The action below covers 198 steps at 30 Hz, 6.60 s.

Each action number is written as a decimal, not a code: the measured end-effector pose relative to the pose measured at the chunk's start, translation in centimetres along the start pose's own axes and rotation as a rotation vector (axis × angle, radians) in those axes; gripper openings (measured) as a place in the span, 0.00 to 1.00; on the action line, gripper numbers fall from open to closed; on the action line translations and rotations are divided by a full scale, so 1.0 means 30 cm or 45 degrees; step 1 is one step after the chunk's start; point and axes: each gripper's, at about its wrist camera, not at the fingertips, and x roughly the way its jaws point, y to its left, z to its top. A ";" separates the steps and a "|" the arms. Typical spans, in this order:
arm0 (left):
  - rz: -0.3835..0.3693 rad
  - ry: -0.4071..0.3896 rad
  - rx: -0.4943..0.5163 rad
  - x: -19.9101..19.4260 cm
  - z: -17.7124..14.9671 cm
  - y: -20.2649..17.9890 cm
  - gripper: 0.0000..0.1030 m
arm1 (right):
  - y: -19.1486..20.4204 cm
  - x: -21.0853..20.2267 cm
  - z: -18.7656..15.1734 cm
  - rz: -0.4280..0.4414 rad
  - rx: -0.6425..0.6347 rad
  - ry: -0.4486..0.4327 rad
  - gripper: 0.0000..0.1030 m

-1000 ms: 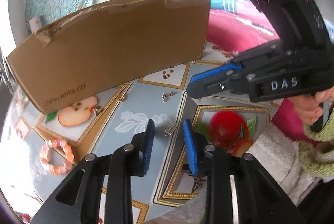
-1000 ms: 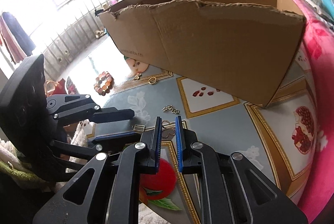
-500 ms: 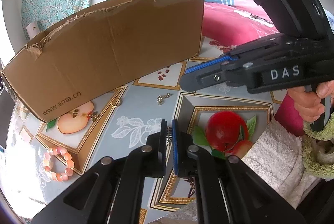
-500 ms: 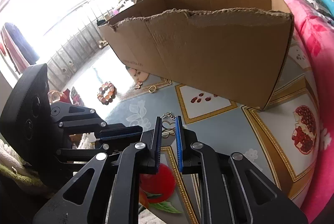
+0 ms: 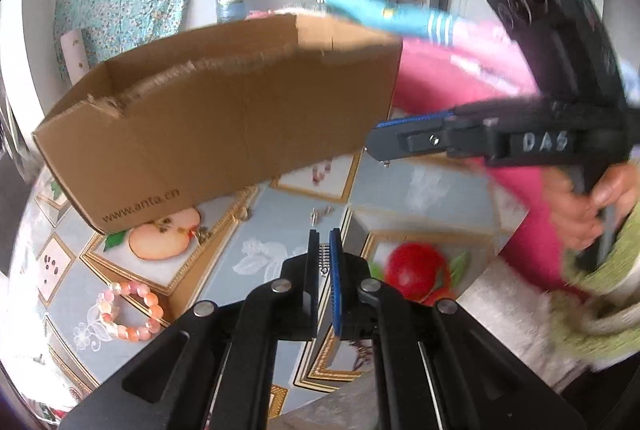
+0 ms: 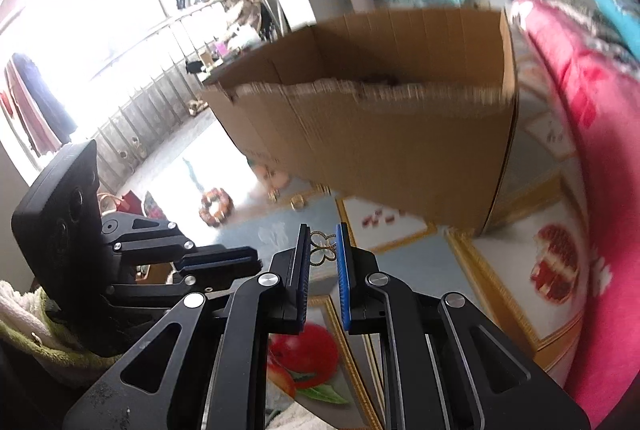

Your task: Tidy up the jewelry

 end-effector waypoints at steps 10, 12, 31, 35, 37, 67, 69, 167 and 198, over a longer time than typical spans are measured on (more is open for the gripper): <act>-0.065 -0.256 -0.125 -0.206 0.267 0.152 0.04 | 0.048 -0.056 0.329 0.047 -0.139 -0.133 0.10; -0.069 -0.233 -0.145 -0.178 0.326 0.188 0.04 | 0.000 -0.003 0.415 0.073 -0.080 -0.048 0.10; -0.079 0.304 -0.408 0.301 0.504 0.365 0.08 | -0.234 0.510 0.638 -0.118 0.090 0.500 0.12; -0.081 0.303 -0.447 0.306 0.492 0.384 0.17 | -0.243 0.506 0.648 -0.109 0.101 0.479 0.12; -0.108 0.300 -0.474 0.311 0.492 0.399 0.17 | -0.245 0.497 0.650 -0.100 0.104 0.464 0.12; -0.008 -0.267 -0.342 -0.290 0.217 0.332 0.32 | -0.044 -0.124 0.309 0.174 0.094 -0.025 0.20; 0.007 -0.248 -0.332 -0.289 0.168 0.311 0.33 | -0.026 -0.107 0.239 0.153 0.086 -0.009 0.20; 0.240 0.123 -0.112 0.208 0.042 0.123 0.00 | -0.142 0.126 -0.045 0.043 0.324 -0.019 0.00; 0.195 0.157 -0.209 0.224 0.048 0.100 0.18 | -0.158 0.128 -0.054 0.036 0.358 -0.025 0.00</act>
